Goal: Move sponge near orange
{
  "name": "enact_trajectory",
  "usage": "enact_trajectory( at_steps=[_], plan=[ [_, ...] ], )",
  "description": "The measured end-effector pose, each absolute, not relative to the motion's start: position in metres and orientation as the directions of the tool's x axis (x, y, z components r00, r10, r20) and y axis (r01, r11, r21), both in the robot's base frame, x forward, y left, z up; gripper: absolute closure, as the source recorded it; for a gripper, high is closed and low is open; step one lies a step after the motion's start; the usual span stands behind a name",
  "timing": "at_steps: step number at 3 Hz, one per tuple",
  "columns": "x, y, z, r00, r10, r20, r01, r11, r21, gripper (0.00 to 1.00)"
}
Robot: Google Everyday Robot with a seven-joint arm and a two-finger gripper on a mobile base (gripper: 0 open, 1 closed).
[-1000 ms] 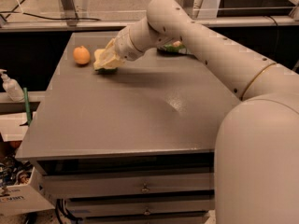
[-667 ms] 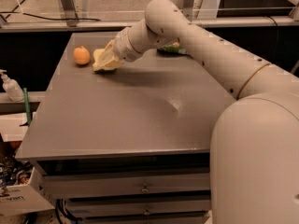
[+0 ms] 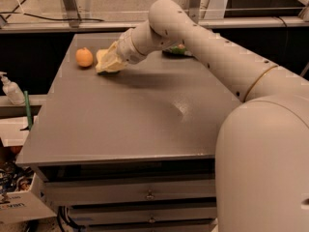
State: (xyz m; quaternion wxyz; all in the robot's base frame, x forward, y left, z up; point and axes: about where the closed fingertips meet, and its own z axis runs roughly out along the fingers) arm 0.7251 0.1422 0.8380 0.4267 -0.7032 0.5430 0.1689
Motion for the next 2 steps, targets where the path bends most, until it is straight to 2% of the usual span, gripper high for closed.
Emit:
enact_trajectory(
  at_steps=[2],
  plan=[
    [0.7264, 0.1409, 0.8387, 0.336, -0.627, -0.703, -0.910, -0.025, -0.413, 0.13]
  ],
)
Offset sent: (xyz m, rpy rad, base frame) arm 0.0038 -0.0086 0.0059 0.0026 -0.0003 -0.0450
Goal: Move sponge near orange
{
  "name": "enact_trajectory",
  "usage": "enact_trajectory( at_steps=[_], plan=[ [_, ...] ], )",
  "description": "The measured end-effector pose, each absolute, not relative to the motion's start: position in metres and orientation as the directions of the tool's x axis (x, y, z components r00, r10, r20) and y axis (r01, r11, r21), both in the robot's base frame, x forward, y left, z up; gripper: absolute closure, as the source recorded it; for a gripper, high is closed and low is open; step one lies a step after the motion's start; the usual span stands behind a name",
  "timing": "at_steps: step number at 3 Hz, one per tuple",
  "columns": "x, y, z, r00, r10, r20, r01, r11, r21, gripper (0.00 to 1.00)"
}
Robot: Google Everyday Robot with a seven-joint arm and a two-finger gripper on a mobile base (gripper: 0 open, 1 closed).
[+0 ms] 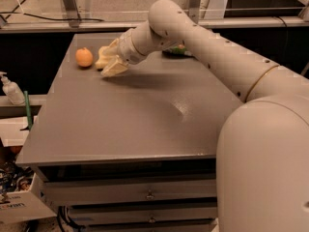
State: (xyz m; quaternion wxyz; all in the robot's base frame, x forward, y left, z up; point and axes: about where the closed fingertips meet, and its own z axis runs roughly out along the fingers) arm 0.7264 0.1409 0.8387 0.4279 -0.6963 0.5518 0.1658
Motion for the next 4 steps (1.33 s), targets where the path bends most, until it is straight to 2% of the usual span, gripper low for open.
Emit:
enact_trajectory(
  at_steps=[1, 3, 4],
  plan=[
    [0.726, 0.141, 0.840, 0.333, -0.628, -0.703, -0.911, -0.021, -0.413, 0.00],
    [0.725, 0.134, 0.852, 0.318, -0.599, -0.735, -0.911, 0.021, -0.411, 0.00],
    [0.719, 0.106, 0.871, 0.264, -0.553, -0.790, -0.910, 0.128, -0.394, 0.00]
  ],
)
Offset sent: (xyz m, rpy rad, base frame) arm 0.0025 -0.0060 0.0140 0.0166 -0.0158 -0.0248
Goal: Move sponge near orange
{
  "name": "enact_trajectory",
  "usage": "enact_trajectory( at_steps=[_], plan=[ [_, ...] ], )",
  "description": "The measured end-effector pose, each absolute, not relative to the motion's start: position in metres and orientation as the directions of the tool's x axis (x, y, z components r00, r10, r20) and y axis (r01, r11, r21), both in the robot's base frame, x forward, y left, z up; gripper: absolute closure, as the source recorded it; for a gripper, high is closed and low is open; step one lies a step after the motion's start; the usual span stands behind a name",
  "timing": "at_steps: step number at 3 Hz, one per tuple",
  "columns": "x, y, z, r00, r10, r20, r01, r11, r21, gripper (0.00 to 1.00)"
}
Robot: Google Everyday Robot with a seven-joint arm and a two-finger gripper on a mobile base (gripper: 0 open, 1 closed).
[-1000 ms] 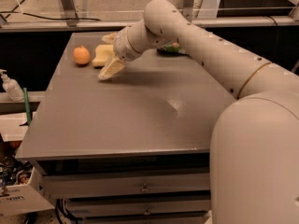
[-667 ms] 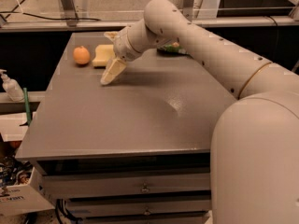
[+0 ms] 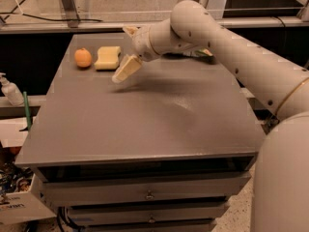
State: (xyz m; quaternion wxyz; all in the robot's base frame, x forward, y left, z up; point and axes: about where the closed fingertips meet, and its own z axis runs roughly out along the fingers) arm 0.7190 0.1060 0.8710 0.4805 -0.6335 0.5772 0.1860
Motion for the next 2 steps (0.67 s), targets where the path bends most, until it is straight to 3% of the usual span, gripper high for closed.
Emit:
enact_trajectory(
  at_steps=[2],
  plan=[
    [0.691, -0.002, 0.904, 0.137, -0.547, -0.826, -0.860, 0.348, -0.373, 0.00]
  ],
)
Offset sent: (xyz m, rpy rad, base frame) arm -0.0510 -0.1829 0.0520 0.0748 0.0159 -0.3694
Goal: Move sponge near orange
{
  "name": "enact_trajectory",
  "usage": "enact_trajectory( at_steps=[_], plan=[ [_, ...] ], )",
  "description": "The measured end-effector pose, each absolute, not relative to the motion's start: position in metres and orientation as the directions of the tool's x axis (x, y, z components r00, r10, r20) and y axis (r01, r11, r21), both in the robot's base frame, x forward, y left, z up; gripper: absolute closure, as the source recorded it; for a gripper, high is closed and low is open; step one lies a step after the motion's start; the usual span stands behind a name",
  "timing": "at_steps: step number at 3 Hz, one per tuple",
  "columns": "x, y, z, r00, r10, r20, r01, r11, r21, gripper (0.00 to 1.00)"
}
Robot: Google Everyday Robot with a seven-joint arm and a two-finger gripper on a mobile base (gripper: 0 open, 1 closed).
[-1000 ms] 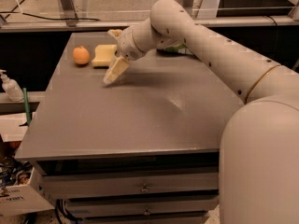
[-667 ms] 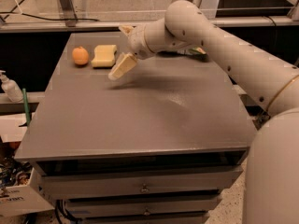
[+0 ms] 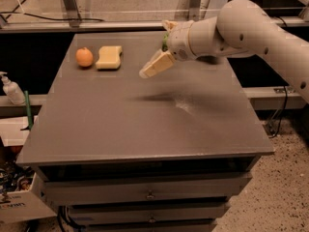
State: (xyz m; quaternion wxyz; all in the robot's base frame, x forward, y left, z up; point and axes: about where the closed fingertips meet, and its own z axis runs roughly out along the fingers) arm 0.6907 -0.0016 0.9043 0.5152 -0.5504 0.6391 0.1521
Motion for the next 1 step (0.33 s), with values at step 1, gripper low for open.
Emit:
enact_trajectory(
  at_steps=[1],
  plan=[
    [0.6908, -0.0007, 0.9043, 0.137, -0.546, -0.826, -0.861, 0.347, -0.373, 0.00]
  ],
)
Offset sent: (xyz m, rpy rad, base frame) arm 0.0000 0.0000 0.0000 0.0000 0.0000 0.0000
